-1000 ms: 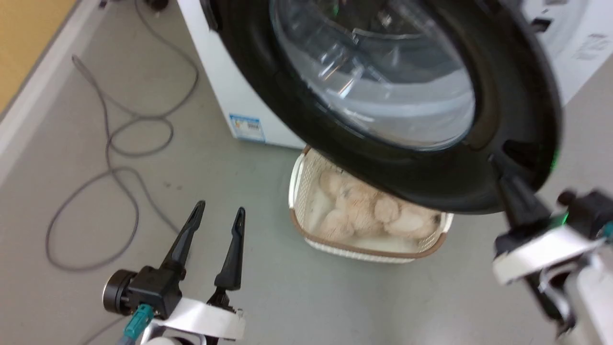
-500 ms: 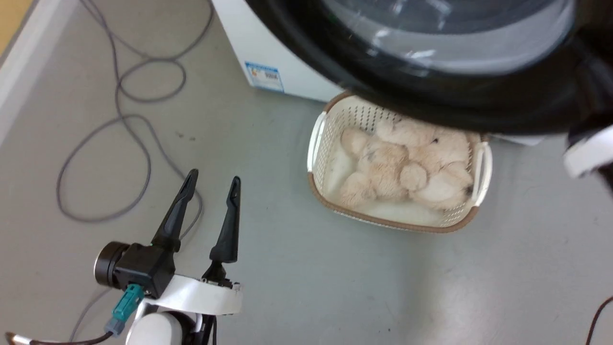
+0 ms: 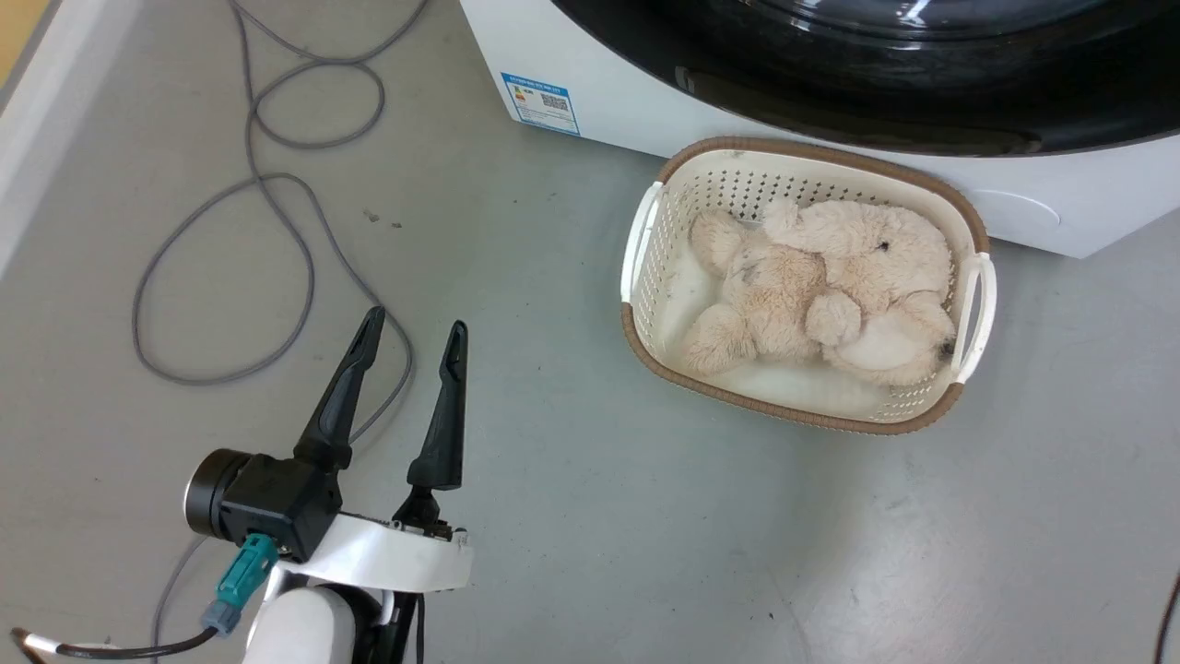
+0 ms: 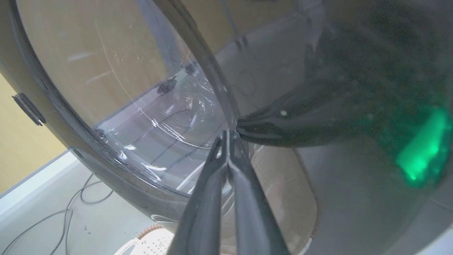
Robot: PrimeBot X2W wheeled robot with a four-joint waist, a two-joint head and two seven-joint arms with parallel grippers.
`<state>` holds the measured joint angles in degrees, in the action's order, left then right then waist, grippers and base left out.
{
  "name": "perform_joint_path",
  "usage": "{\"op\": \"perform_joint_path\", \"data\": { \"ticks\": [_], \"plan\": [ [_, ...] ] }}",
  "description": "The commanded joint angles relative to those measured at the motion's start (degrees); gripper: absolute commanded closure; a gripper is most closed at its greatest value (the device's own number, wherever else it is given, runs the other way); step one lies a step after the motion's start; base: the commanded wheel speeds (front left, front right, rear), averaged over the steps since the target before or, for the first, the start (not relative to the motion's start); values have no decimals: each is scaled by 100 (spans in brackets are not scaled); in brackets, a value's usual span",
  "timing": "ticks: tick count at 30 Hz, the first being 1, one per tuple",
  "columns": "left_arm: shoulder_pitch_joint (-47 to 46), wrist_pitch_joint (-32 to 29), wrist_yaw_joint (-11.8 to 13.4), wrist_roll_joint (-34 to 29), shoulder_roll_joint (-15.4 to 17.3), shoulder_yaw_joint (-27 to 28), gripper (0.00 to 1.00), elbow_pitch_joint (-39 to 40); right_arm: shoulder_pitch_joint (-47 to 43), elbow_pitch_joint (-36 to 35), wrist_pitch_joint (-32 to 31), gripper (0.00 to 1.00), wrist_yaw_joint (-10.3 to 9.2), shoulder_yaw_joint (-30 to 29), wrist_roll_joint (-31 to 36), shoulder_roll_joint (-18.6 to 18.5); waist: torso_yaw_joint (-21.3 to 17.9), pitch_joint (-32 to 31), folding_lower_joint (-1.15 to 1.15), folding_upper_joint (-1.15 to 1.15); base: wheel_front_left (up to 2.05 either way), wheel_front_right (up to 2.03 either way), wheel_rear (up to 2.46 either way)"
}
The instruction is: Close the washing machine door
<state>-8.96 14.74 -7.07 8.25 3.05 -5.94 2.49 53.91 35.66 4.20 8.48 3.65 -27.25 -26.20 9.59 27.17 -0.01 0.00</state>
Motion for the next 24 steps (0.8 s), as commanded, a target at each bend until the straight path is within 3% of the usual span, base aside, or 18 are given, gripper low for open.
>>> {"op": "perform_joint_path", "data": {
  "ticks": [1, 11, 18, 24],
  "plan": [
    [-91, 26, -20, 10, -7, 21, 0, -10, 322, 141, 79, 100, -99, -219, 30, -183, 7, -4, 1, 0, 0, 0, 0],
    [-17, 26, -25, 60, -15, 25, 0, -123, 53, 447, 411, 100, -99, 33, 32, -19, -80, -444, 1, 0, 0, 0, 0],
    [155, 26, -13, 25, -16, 57, 0, -322, -996, 268, 676, 100, -99, 594, -185, -34, -234, -1165, 1, 0, 0, 0, 0],
    [397, 26, 18, 108, -16, 125, 0, -496, -2129, -363, 886, 100, -99, 855, -259, -108, -413, -1741, 1, 0, 0, 0, 0]
  ]
}}
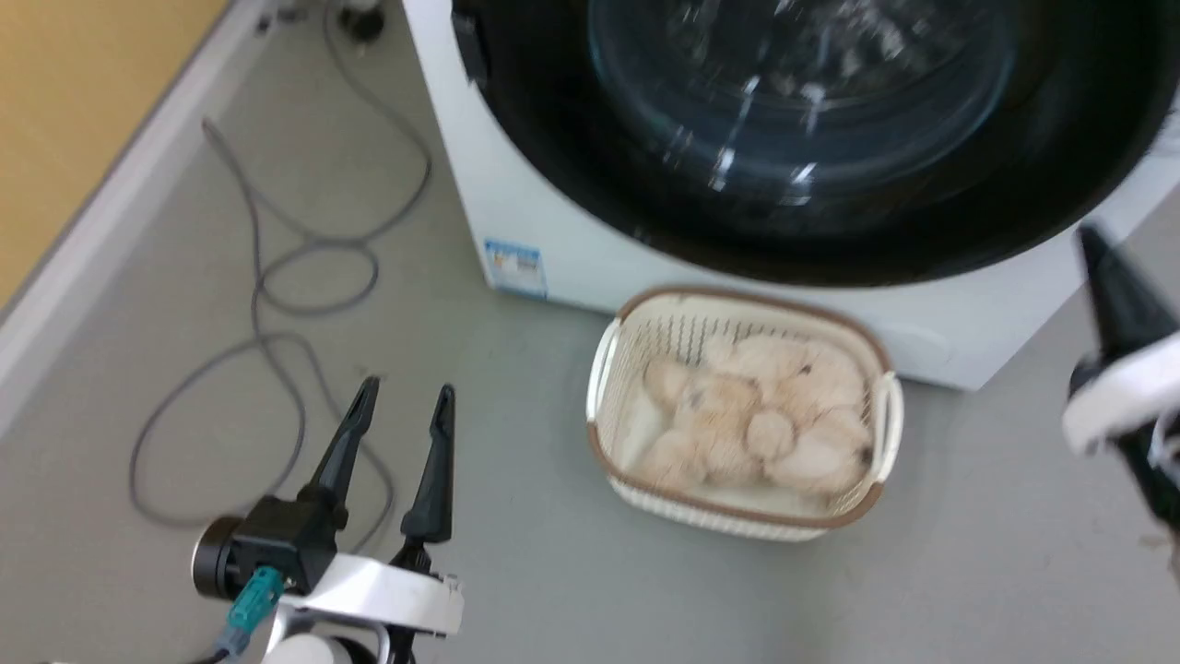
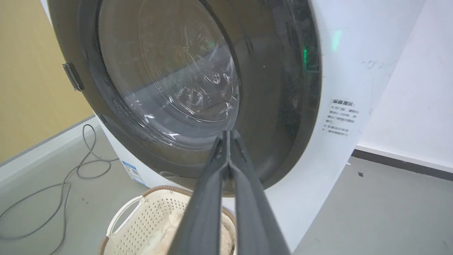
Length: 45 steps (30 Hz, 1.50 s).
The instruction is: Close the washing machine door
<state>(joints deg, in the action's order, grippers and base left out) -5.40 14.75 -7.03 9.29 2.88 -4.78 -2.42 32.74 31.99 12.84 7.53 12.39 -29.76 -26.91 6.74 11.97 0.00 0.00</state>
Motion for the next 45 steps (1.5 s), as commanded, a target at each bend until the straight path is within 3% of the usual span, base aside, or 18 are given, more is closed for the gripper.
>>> {"op": "perform_joint_path", "data": {
  "ticks": [1, 7, 23, 24, 25, 26, 34, 45],
  "plan": [
    [85, 25, 20, 14, 0, 19, 0, -26, -201, -140, 52, 100, -4, 54, 101, -67, -160, -295, 0, 0, 0, 0, 0],
    [256, 25, 65, 19, 0, 47, 0, -92, -1207, -938, 166, 100, -4, -263, 459, 128, -313, -646, 0, 0, 0, 0, 0],
    [538, 25, 203, -27, 0, 38, 0, -393, -3226, -2791, 6, 100, -4, -1663, 1332, 1674, -483, -1077, 0, 0, 0, 0, 0],
    [558, 25, 205, -24, 0, 36, 0, -405, -3322, -2906, -29, 65, -4, -1694, 1415, 1752, -490, -1089, 0, 0, 0, 0, 0],
    [576, 25, 206, -22, 0, 33, 0, -415, -3408, -3012, -58, 13, -4, -1740, 1481, 1847, -497, -1100, 0, 0, 0, 0, 0],
    [591, 25, 205, -23, 0, 29, 0, -430, -3486, -3109, -85, 0, -4, -1782, 1521, 1940, -502, -1113, 0, 0, 0, 0, 0],
    [677, 25, 277, -160, 0, -6, 0, -507, -3865, -3468, -202, 0, -4, -1924, 1667, 2262, -486, -1194, 0, 0, 0, 0, 0],
    [704, 25, 351, -164, 0, -114, 0, -490, -3918, -3419, -189, 0, -4, -1938, 1663, 2358, -455, -1192, 0, 0, 0, 0, 0]
  ]
}}
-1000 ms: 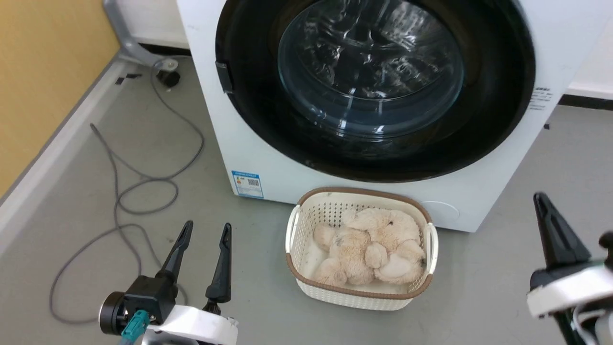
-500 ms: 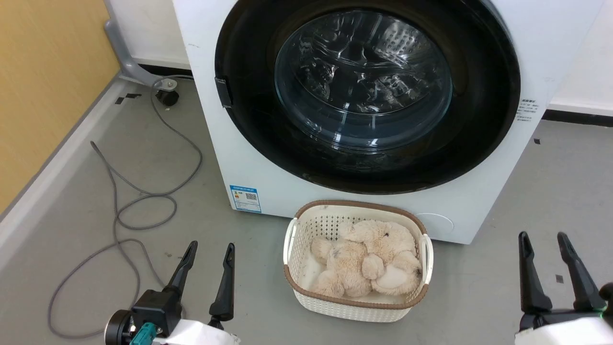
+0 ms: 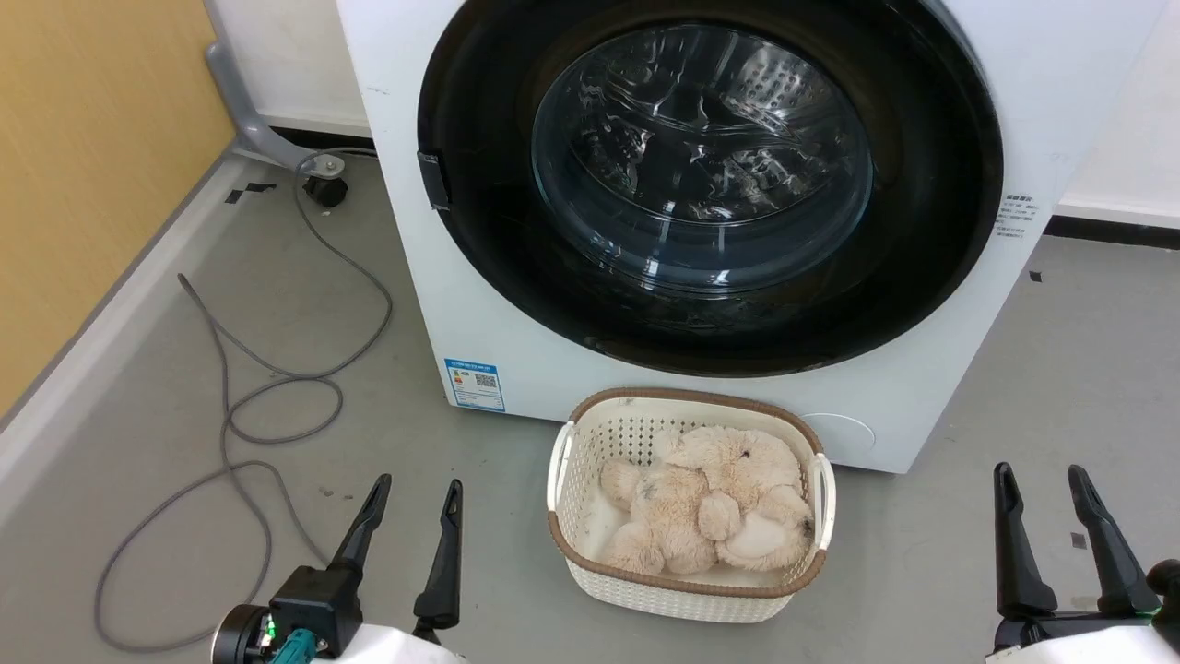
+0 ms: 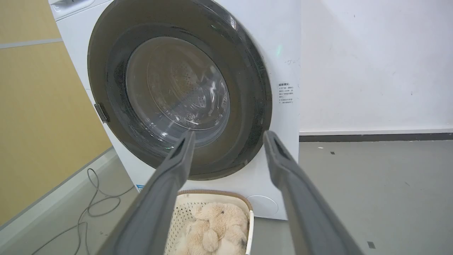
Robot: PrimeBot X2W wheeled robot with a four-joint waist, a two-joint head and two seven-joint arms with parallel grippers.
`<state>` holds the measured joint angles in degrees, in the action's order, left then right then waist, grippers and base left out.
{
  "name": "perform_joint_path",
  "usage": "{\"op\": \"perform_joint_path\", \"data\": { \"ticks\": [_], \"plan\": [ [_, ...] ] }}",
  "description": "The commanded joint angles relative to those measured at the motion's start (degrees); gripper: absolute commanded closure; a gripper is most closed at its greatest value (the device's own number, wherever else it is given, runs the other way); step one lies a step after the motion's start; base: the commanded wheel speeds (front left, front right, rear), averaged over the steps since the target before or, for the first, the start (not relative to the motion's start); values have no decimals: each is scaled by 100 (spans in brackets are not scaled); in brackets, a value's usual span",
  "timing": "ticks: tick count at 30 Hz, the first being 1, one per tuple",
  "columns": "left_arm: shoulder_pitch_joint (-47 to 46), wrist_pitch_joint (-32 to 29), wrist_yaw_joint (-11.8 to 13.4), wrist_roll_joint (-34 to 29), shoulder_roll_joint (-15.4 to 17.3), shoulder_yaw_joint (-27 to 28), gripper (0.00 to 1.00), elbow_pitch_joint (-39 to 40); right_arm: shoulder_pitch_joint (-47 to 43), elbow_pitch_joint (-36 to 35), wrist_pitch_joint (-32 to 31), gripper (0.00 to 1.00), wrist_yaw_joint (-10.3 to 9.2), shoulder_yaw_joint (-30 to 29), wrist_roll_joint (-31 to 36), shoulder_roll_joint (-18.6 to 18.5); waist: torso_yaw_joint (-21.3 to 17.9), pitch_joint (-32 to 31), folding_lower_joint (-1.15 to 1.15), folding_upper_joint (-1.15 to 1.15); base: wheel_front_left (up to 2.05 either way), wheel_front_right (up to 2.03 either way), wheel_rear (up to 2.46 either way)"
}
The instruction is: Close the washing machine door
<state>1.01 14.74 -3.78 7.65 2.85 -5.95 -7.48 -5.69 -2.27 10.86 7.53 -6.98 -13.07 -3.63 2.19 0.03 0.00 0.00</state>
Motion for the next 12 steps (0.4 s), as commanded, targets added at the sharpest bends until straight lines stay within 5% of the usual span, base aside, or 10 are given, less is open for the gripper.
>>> {"op": "perform_joint_path", "data": {
  "ticks": [1, 2, 3, 12],
  "plan": [
    [64, 26, 48, 4, 3, 7, 0, 28, -70, 10, 10, 0, -4, -2, -7, 32, -1, 7, 0, 0, 0, 0, 0],
    [62, 26, 63, -7, 3, 8, 0, 44, -64, 13, 11, 0, -4, -3, -8, 33, -1, 14, 0, 0, 0, 0, 0],
    [0, -2, 36, -6, -1, 4, 100, 29, 1, 4, 0, 100, 0, 1, 2, 2, -1, 15, 0, 0, 0, 0, 0],
    [-5, -66, 40, -30, -1, 23, 100, 49, 28, 12, -43, 100, 0, 28, 52, 4, -9, 15, 0, 0, 0, 0, 0]
  ]
}}
